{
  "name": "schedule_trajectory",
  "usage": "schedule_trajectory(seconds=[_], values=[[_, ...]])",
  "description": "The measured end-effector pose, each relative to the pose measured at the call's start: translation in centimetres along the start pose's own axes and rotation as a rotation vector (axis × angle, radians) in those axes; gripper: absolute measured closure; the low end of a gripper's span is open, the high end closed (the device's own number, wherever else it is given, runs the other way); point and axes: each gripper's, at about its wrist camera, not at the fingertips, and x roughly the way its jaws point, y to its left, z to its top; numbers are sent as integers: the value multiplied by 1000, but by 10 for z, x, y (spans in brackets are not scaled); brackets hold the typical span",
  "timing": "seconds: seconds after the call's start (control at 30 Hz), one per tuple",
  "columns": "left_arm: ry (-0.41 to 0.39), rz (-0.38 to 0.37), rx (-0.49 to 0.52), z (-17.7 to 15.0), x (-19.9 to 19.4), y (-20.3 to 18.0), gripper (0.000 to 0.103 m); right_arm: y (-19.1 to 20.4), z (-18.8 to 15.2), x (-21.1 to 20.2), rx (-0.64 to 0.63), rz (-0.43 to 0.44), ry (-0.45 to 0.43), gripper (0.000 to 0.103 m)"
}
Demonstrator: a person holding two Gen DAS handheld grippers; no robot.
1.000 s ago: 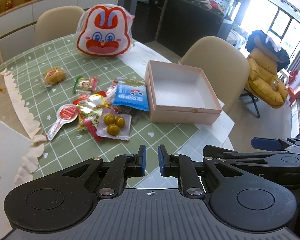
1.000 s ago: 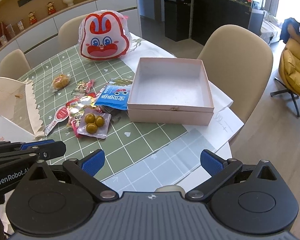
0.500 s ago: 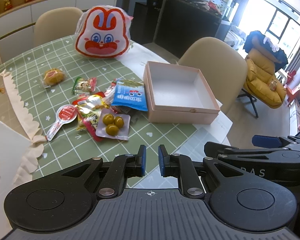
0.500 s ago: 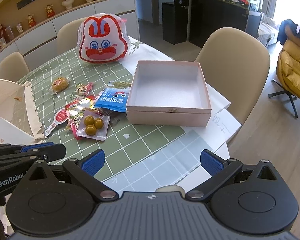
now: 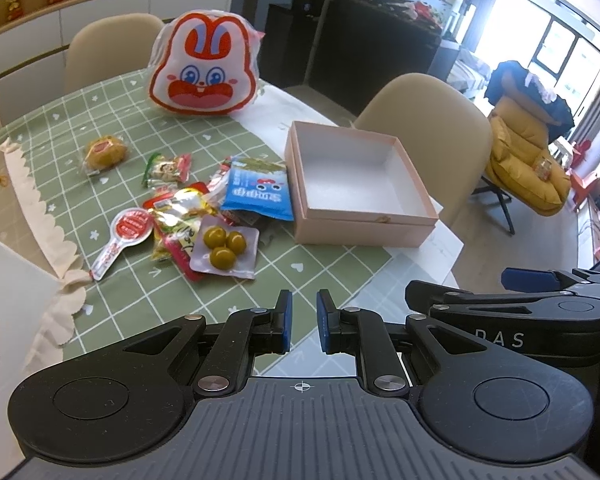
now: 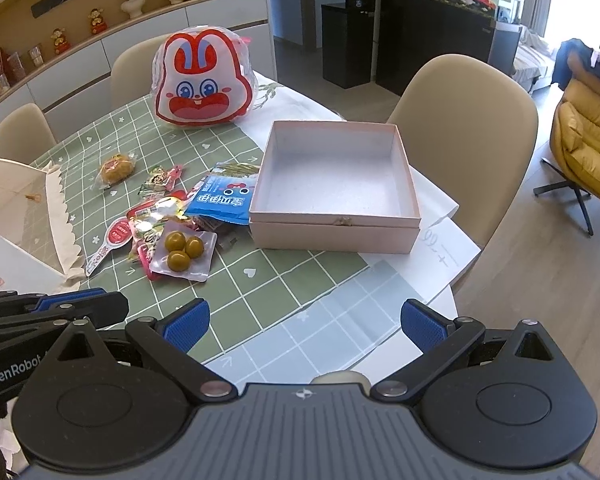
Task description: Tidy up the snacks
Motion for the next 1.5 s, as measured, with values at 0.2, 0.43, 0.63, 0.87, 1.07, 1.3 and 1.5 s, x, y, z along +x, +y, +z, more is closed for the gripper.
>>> schedule_trajectory(seconds=[0.2, 0.43, 0.63, 0.87, 1.07, 1.3, 1.5], values=[[3, 5, -7, 0, 1, 1, 86, 0, 0, 1, -1, 1, 0, 1], [1, 17, -15, 2, 4, 2, 86, -1, 4, 3, -9, -1, -11, 1], [-66, 35, -34, 24, 7, 21, 86, 7, 25, 8, -174, 38, -121, 1], [-220, 49, -75, 95, 2, 76, 85, 36, 113, 33, -323, 58, -235, 1], [-282, 178, -173, 146, 30, 150, 85, 74, 197, 84, -385, 267, -273, 1], [-79, 98, -534, 95, 109, 221, 85, 164, 214, 197, -570, 464, -157, 1], [-114, 239, -332, 57, 124, 207, 85, 266, 186, 282, -628, 552, -100, 1]])
